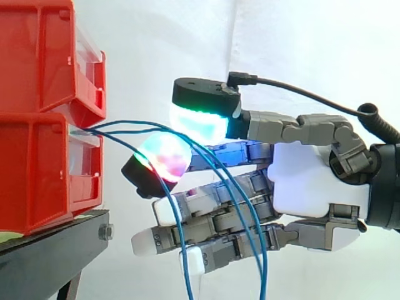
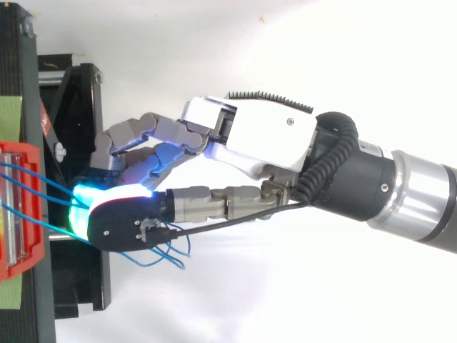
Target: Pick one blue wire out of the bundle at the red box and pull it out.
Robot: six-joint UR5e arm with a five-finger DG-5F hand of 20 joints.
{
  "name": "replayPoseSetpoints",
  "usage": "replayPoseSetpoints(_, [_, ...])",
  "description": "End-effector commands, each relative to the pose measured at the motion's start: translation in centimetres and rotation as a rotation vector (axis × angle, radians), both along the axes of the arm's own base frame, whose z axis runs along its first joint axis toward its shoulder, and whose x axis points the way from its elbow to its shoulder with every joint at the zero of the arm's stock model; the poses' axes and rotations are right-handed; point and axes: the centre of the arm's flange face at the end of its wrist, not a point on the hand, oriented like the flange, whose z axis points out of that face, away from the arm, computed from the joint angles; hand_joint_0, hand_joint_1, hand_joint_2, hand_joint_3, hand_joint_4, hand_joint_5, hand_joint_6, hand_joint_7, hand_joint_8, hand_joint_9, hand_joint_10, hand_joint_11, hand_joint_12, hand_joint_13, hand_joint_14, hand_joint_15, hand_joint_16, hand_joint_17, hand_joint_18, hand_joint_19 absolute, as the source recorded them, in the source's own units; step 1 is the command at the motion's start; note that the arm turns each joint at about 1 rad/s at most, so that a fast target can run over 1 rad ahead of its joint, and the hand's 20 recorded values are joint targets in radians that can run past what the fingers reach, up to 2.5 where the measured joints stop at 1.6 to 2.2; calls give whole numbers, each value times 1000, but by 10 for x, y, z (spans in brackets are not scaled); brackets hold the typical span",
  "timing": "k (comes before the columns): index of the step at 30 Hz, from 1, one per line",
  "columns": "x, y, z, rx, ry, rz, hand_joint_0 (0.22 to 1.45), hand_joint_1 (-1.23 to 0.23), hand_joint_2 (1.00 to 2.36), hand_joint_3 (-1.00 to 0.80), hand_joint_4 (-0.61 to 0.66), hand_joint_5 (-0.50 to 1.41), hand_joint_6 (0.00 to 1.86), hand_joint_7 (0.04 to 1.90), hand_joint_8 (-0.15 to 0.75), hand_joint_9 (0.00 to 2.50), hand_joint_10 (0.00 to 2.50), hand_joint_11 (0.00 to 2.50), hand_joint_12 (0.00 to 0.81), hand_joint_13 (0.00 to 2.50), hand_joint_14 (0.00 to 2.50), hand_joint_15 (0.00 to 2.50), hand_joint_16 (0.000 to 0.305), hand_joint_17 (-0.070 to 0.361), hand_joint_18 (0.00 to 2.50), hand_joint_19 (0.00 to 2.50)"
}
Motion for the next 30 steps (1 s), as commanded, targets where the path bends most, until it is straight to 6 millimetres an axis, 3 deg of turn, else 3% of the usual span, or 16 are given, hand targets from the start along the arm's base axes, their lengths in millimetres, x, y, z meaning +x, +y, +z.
replayPoseSetpoints(1, [0,0,0,0,0,0,564,-644,1012,-94,271,-173,857,997,427,819,11,571,513,641,8,257,71,160,837,423])
replayPoseSetpoints(11, [0,0,0,0,0,0,587,-810,1015,-262,247,-199,880,1023,372,747,16,593,464,606,8,254,61,136,756,424])
replayPoseSetpoints(17, [0,0,0,0,0,0,529,-716,1011,-346,252,-196,881,999,385,759,16,586,475,609,9,263,63,142,768,433])
replayPoseSetpoints(30, [0,0,0,0,0,0,578,-758,1019,-229,213,-189,882,1042,380,759,16,583,465,607,9,255,61,136,756,433])
